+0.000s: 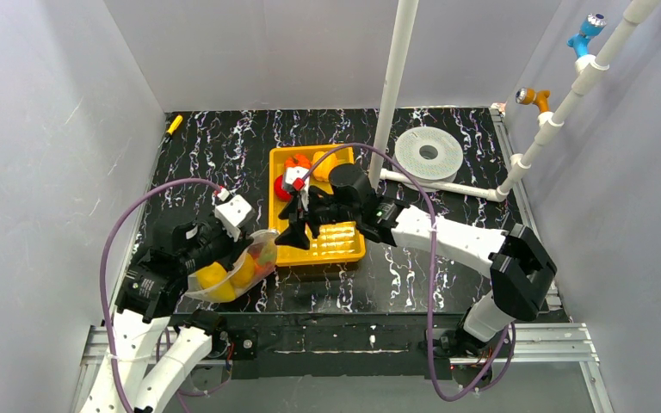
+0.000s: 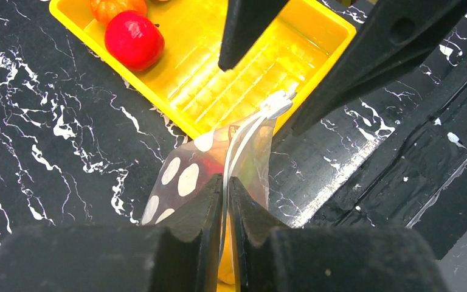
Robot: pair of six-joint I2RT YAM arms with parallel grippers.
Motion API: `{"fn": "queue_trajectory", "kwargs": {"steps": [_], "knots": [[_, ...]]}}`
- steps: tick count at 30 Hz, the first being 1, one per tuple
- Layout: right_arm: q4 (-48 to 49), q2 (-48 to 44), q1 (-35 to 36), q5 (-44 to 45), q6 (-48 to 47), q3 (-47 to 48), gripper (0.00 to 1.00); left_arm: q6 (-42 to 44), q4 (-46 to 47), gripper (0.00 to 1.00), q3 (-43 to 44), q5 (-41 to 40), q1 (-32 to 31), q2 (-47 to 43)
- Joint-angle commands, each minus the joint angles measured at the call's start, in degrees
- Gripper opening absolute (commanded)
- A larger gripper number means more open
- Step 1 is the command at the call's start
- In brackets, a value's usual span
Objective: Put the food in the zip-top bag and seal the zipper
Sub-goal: Adjust the zipper food storage bag at the center of the board, then zip the zipper food storage bag at the center of the board.
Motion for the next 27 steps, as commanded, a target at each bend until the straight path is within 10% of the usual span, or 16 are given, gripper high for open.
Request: {"fn": "queue_trajectory", "kwargs": {"steps": [1, 10, 16, 21, 27], "knots": [[8.1, -1.8, 0.0, -4.8, 6.2, -2.6, 0.68, -0.8, -0.8, 0.07, 0.4, 0.9, -0.2, 0.3], [11.5, 1.1, 0.0, -6.1, 10.0, -1.0, 0.54, -0.9, -1.1, 0.06, 1.0, 0.9, -0.2, 1.2], [11.5, 2.1, 0.0, -6.6, 10.0, -0.6, 0.25, -2.2, -1.4, 0.06, 2.7, 1.2, -0.2, 1.9], [11.4, 2.3, -0.1, -6.3, 9.9, -0.9, 0.47, -3.0, -1.3, 0.06, 3.3, 2.4, -0.2, 2.6], [12.1, 2.6, -0.1, -6.1, 10.0, -1.5, 0.43, -2.5, -1.5, 0.06, 3.2, 2.1, -0.2, 2.5]]}}
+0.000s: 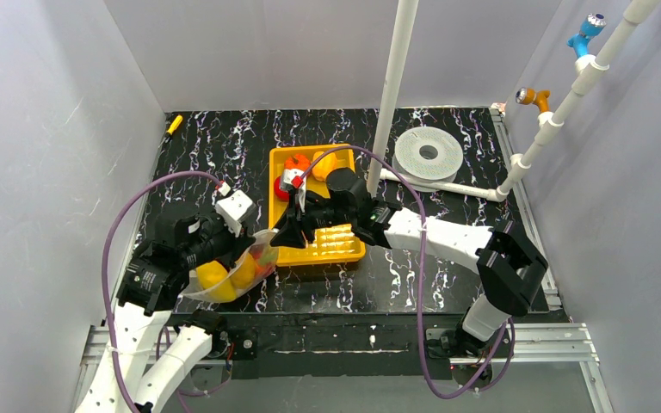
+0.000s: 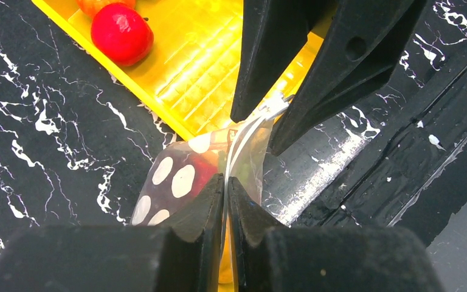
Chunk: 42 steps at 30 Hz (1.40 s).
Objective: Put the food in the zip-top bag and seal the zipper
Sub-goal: Zip the zipper food storage bag at the center of the board.
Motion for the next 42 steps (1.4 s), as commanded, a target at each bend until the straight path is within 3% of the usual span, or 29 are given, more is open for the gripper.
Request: {"fn": "queue_trajectory", "kwargs": {"steps": [1, 4, 6, 7, 9, 12, 16, 18, 22, 25, 27, 28, 30, 42], "knots": [[3.9, 0.1, 0.0, -0.7, 0.3, 1.2, 0.41, 0.0, -0.7, 0.06, 1.7, 1.0, -0.2, 0.0], [3.6, 0.5, 0.0, -0.6, 0.7, 1.5, 0.30, 0.0, -1.0, 0.06, 1.6, 1.0, -0.2, 0.1], [3.4, 0.6, -0.1, -0.5, 0.8, 1.3, 0.16, 0.0, -0.9, 0.07, 1.4, 1.0, -0.2, 0.0], [3.3, 0.5, -0.1, -0.5, 0.8, 1.3, 0.10, -0.2, -1.0, 0.13, 1.4, 1.3, -0.2, 0.0], [3.0, 0.2, -0.1, -0.8, 0.8, 1.6, 0.02, -1.4, -1.0, 0.44, 1.6, 2.8, -0.2, 0.2], [1.9, -0.2, -0.1, -1.7, 0.5, 2.8, 0.01, -3.1, 0.1, 0.57, 1.5, 7.8, -0.2, 1.5], [1.3, -0.8, -0.1, -3.3, 0.6, 3.7, 0.01, -5.6, 1.1, 0.60, 1.4, 9.0, -0.2, 4.9], [0.8, -1.0, -0.1, -3.8, 0.6, 4.0, 0.01, -5.9, 1.2, 0.56, 1.7, 7.9, -0.3, 6.1], [0.3, -1.9, -0.1, -3.1, 0.2, 3.8, 0.01, -5.0, 0.7, 0.31, 2.7, 2.7, -0.3, 7.5], [1.5, -2.5, -0.2, -1.0, 0.0, 2.0, 0.21, -3.1, -0.5, 0.09, 3.7, -1.0, -0.3, 7.1], [2.6, -2.6, -0.4, -1.0, 0.8, 1.0, 0.31, -2.7, -0.5, 0.01, 3.6, -0.9, -0.3, 6.0], [4.1, -2.5, -0.8, -1.3, 2.2, 0.2, 0.39, -2.6, -0.4, 0.00, 3.4, -0.4, -0.3, 5.5], [7.9, -2.0, -1.5, -2.5, 4.6, -1.3, 0.44, -3.1, 0.1, 0.00, 2.9, 0.9, -0.4, 4.4], [8.4, 1.1, -1.7, -6.4, 5.2, 2.1, 0.44, -4.3, 0.9, 0.00, 0.9, 2.5, -0.3, 1.8]]}}
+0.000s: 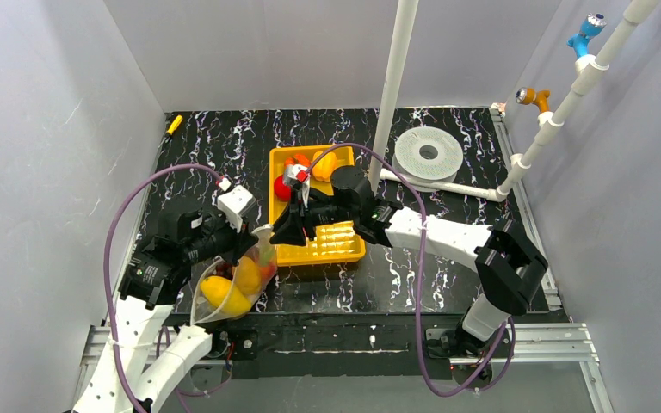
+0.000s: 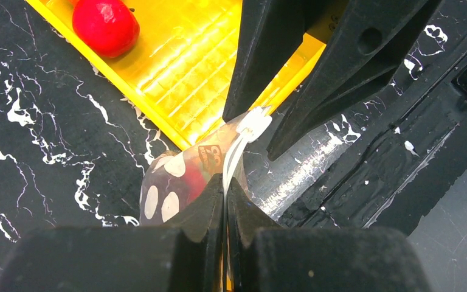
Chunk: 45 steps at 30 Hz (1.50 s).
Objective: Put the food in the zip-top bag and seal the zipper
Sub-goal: Zip the zipper food storage bag at the center of the board.
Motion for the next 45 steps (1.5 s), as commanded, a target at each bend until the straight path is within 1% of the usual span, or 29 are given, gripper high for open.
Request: {"fn": "queue_trajectory", "kwargs": {"steps": [1, 6, 13, 15, 18, 22, 24, 25, 26, 27, 28, 29, 30, 31, 35, 37, 39, 45], "knots": [[3.7, 1.1, -0.2, -3.6, 0.8, 3.0, 0.44, 0.0, 1.3, 0.00, 0.0, 1.7, 0.0, -0.1], [6.0, 1.6, 0.0, -2.5, 0.2, 2.2, 0.51, 0.2, 1.3, 0.00, 0.0, 2.1, 0.0, 0.3], [8.1, 3.2, 0.1, -3.7, -0.7, 3.4, 0.50, 0.0, 1.3, 0.00, -0.1, 2.1, 0.0, 0.1], [8.0, 3.8, 0.1, -4.0, -0.8, 3.8, 0.46, 0.0, 1.3, 0.00, -0.1, 1.9, 0.0, 0.0], [8.0, 4.3, 0.2, -4.7, -0.7, 4.2, 0.36, 0.1, 1.3, 0.00, -0.1, 2.0, 0.0, 0.0], [8.6, 4.4, 0.3, -5.0, 0.0, 4.3, 0.27, 0.1, 1.2, 0.00, 0.0, 2.1, 0.0, 0.4], [8.2, 4.5, 0.3, -5.5, 0.0, 4.7, 0.15, -0.1, 1.3, 0.01, 0.1, 2.5, 0.0, 0.6], [7.6, 4.6, 0.3, -6.0, 0.0, 5.0, 0.08, -0.4, 1.2, 0.09, 0.3, 3.0, 0.0, 0.8], [7.1, 4.7, 0.3, -6.3, 0.0, 5.4, 0.03, -0.7, 1.2, 0.20, 0.5, 3.3, 0.0, 1.0], [6.6, 4.7, 0.3, -6.6, 0.1, 5.7, 0.01, -1.2, 1.2, 0.31, 0.9, 3.7, 0.0, 1.2], [6.4, 4.7, 0.3, -6.8, 0.3, 5.8, 0.01, -1.7, 1.3, 0.39, 1.3, 4.1, 0.0, 1.4], [6.4, 4.6, 0.3, -6.9, 0.5, 5.8, 0.01, -2.1, 1.6, 0.46, 1.8, 4.5, 0.0, 1.6], [6.4, 4.5, 0.3, -6.9, 0.8, 5.5, 0.01, -2.5, 2.1, 0.50, 2.1, 4.9, 0.0, 1.8], [6.4, 4.3, 0.3, -6.8, 1.1, 5.3, 0.01, -2.9, 2.6, 0.51, 2.4, 5.3, 0.0, 2.0], [5.7, 3.9, 0.3, -6.3, 1.4, 5.1, 0.01, -4.7, 6.3, 0.52, 2.8, 6.2, 0.0, 2.9], [5.1, 3.7, 0.3, -5.9, 1.3, 5.1, 0.01, -5.6, 7.9, 0.51, 2.7, 6.3, 0.0, 3.5], [4.8, 3.5, 0.3, -5.7, 1.3, 5.3, 0.01, -6.2, 9.1, 0.47, 2.6, 6.4, 0.0, 4.1], [4.4, 3.3, 0.3, -5.3, 1.3, 5.7, 0.01, -7.0, 11.0, 0.33, 2.4, 9.0, 0.0, 5.0]]}}
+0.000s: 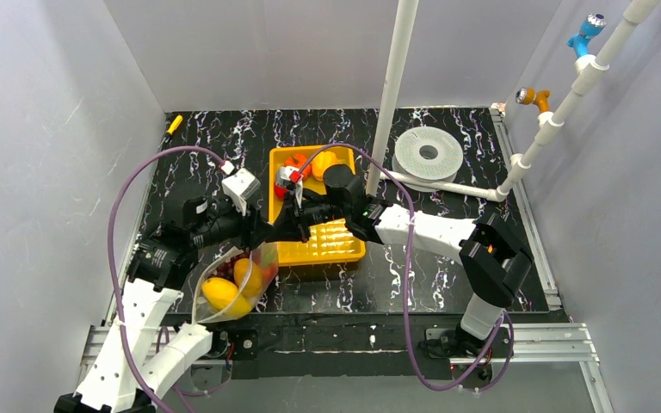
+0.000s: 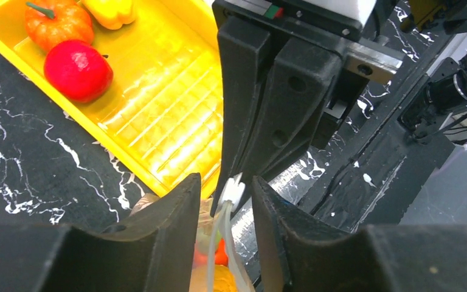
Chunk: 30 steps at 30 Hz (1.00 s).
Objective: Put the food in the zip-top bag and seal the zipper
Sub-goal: Zip the zipper food storage bag at the center of the board.
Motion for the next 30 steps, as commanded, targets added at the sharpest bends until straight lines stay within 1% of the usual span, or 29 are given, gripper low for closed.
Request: {"fn": "queue_trajectory", "kwargs": {"steps": [1, 5, 8, 13, 16, 18, 24, 28, 30], "knots": [[1.7, -1.4, 0.2, -0.1, 0.7, 3.0, 0.01, -0.9, 2.2, 0.31, 1.4, 3.4, 0.0, 0.2], [1.5, -1.6, 0.2, 0.1, 0.7, 3.0, 0.01, -0.6, 2.1, 0.22, 0.7, 3.8, 0.0, -0.5], [1.8, -1.6, 0.2, 0.3, 0.7, 2.8, 0.01, 0.2, 0.6, 0.19, 0.8, 3.8, 0.0, -0.7], [1.7, -1.7, 0.2, 0.5, 0.8, 2.8, 0.01, 1.8, -2.0, 0.27, 1.0, 4.4, 0.0, -1.6], [1.4, -1.6, 0.2, 0.6, 0.8, 3.0, 0.01, 2.2, -2.5, 0.28, 0.5, 4.4, 0.0, -2.3], [1.3, -1.5, 0.2, 0.5, 0.8, 3.1, 0.01, 2.3, -2.5, 0.28, 0.4, 4.4, 0.0, -2.6], [0.9, -1.6, 0.2, 0.6, 0.7, 3.2, 0.01, 2.8, -2.2, 0.16, 0.5, 3.8, 0.0, -2.5], [0.8, -1.8, 0.2, 0.6, 0.6, 3.3, 0.01, 3.1, -2.2, 0.01, 0.6, 4.2, 0.0, -2.3], [0.8, -1.8, 0.2, 0.2, 0.5, 3.4, 0.01, 3.5, -2.4, 0.00, 0.5, 3.8, 0.0, -2.6]]}}
